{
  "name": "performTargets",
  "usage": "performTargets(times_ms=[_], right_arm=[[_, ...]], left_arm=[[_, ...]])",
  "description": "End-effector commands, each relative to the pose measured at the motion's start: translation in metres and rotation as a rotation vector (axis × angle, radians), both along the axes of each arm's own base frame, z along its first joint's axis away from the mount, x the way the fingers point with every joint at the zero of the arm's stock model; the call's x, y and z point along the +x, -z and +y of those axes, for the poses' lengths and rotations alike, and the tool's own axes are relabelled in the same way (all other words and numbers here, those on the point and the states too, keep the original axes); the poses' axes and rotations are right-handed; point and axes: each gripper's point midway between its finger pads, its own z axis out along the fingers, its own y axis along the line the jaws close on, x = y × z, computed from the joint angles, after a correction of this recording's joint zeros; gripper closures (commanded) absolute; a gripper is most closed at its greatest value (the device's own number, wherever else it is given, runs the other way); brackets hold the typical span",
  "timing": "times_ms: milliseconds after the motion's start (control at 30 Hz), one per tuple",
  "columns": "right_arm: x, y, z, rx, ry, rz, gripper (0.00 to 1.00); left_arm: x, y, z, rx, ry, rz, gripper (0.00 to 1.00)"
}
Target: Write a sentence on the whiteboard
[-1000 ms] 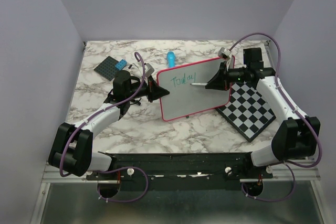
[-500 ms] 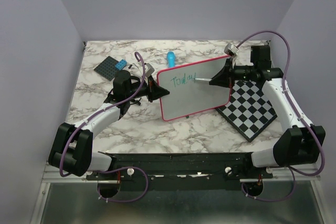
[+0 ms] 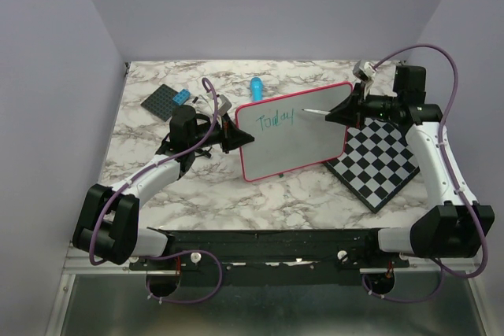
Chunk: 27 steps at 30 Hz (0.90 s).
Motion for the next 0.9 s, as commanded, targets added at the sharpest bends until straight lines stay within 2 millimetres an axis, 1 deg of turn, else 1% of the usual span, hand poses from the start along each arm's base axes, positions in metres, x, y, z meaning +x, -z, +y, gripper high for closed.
performTargets(times_ms=[0,367,867], right_arm=[[0.003,-0.003,-0.004,0.004,-0.009,-0.017,0.99],[0.009,0.006,-0.003,0.008,-0.02,0.0,0.99],[0.002,0.006,-0.002,0.011,-0.033,-0.018,0.99]], left_arm=[[0.008,0.025,0.007,0.09,-0.05,0.003,1.0],[0.008,0.026,0.006,0.091,-0.05,0.006,1.0],[0.007,0.027,0.005,0.098,-0.048,0.004,1.0]])
